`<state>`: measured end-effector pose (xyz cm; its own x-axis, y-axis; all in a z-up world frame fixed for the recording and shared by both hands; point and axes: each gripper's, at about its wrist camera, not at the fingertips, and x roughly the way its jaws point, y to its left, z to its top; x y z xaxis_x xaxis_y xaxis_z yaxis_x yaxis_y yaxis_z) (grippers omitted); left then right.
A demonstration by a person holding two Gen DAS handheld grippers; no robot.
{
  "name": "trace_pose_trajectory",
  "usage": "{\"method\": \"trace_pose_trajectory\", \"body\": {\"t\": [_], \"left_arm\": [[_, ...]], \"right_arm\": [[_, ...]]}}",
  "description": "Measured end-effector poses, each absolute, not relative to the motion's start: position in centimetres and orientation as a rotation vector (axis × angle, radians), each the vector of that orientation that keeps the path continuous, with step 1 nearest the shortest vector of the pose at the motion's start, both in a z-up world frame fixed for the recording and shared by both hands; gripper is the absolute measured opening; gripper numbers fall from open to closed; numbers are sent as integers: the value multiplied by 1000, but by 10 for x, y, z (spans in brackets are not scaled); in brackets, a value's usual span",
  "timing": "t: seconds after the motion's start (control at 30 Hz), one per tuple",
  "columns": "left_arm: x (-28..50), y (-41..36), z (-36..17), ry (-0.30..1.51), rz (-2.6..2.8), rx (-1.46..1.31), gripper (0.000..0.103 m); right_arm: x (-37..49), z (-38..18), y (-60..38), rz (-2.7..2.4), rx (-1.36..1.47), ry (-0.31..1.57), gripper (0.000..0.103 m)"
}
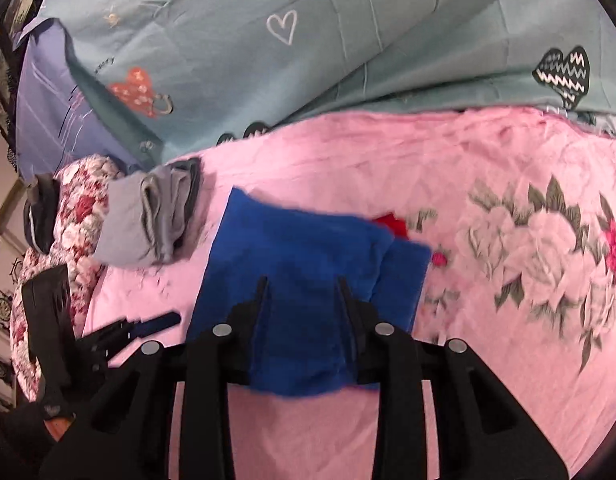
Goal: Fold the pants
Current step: 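Release the folded blue pants with both tools and withdraw them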
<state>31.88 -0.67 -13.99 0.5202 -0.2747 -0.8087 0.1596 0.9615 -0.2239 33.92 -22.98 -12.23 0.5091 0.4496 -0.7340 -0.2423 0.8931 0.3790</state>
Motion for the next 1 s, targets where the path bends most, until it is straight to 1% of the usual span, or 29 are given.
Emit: {"method": "trace_pose_trajectory", "body": {"t": [0.1, 0.13, 0.17, 0.2, 0.23, 0.27, 0.3, 0.4, 0.47, 0.5, 0.53, 0.57, 0.63, 0.67, 0.73, 0.77, 0.8, 0.87, 1.0], "left_arm": [[320, -14, -152, 1044, -232, -79, 75], [319, -16, -155, 1068, -223, -70, 75], [319, -17, -153, 1074, -219, -67, 75], [317, -17, -149, 1070, -216, -64, 75], [313, -16, -143, 1058, -212, -58, 78], [309, -15, -135, 1045, -201, -49, 81], [305, -15, -130, 1035, -190, -49, 84], [293, -11, -111, 1017, -172, -58, 86], [280, -9, -96, 1002, -156, -49, 88], [276, -8, -91, 997, -147, -41, 89], [270, -8, -85, 990, -140, -33, 90], [260, -7, -77, 980, -134, -27, 91], [242, -5, -65, 962, -128, -25, 93], [238, -5, -61, 957, -125, -22, 94], [217, -4, -48, 941, -112, -17, 96], [210, -3, -45, 936, -108, -15, 96], [202, -2, -41, 930, -101, -14, 97], [184, 0, -34, 927, -84, -16, 98], [155, 5, -29, 939, -49, -30, 99]], "right_arm": [[335, -155, -227, 347, 186, 1055, 32], [337, -169, -231, 321, 209, 1096, 32], [335, -175, -238, 318, 269, 1086, 32], [334, -172, -241, 317, 302, 1079, 33], [332, -167, -242, 309, 319, 1086, 36], [329, -159, -243, 304, 340, 1080, 44], [323, -149, -243, 303, 355, 1057, 47], [304, -127, -236, 286, 301, 1018, 50], [287, -113, -232, 276, 266, 995, 50], [280, -107, -232, 277, 261, 986, 53], [270, -100, -231, 272, 257, 978, 57], [260, -95, -233, 259, 254, 969, 66], [243, -87, -232, 229, 251, 941, 73], [233, -82, -232, 220, 250, 921, 78], [214, -73, -233, 209, 247, 875, 81], [206, -70, -232, 214, 242, 858, 96], [200, -67, -231, 223, 235, 850, 102], [185, -62, -227, 250, 196, 845, 102], [166, -61, -217, 256, 102, 912, 102]]}}
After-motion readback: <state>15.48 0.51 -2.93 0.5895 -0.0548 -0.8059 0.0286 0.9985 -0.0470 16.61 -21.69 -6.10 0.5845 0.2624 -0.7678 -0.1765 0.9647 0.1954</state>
